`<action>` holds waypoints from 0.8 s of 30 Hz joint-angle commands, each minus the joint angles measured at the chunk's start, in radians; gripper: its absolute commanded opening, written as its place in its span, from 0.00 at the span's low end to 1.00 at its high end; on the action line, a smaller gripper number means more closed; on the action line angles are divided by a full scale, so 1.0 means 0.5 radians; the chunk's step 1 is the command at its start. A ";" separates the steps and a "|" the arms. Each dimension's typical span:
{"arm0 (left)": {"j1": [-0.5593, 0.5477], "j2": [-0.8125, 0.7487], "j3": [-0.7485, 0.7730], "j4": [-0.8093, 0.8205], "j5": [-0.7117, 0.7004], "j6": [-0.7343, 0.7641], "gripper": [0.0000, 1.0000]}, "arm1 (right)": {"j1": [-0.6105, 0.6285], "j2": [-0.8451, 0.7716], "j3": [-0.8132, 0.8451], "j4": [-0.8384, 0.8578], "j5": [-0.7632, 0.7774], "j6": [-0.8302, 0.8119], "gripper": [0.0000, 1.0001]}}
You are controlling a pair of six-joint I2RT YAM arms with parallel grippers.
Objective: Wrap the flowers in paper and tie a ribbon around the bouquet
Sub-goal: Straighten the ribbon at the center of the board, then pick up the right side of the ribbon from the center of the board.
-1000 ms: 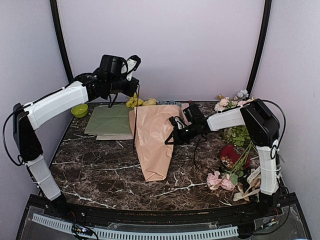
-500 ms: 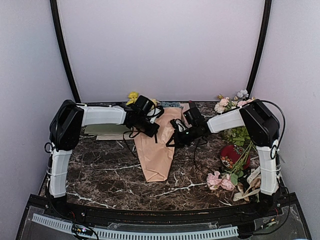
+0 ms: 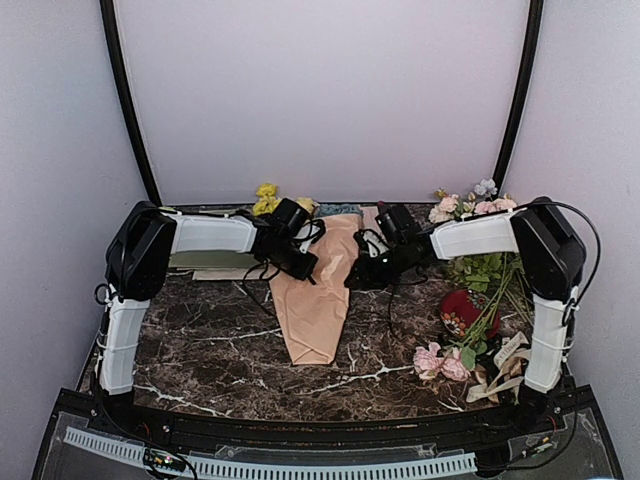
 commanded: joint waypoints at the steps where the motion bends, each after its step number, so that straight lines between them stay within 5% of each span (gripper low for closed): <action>1: 0.005 -0.052 -0.104 -0.114 0.041 -0.051 0.00 | -0.005 -0.323 -0.063 -0.278 0.448 -0.093 0.32; 6: 0.004 -0.074 -0.122 -0.103 0.063 -0.035 0.00 | -0.010 -0.334 -0.063 -0.640 0.889 -0.122 0.46; 15: 0.005 -0.090 -0.147 -0.079 0.089 -0.026 0.00 | 0.095 -0.106 0.046 -0.907 0.806 -0.147 0.59; 18: 0.003 -0.090 -0.163 -0.059 0.078 -0.020 0.00 | 0.096 -0.057 0.031 -0.948 0.785 -0.148 0.47; 23: 0.007 -0.091 -0.155 -0.058 0.088 -0.009 0.00 | 0.088 -0.077 0.000 -0.971 0.707 -0.172 0.01; 24: 0.008 -0.090 -0.149 -0.058 0.091 -0.006 0.00 | 0.077 -0.086 0.029 -1.000 0.734 -0.181 0.00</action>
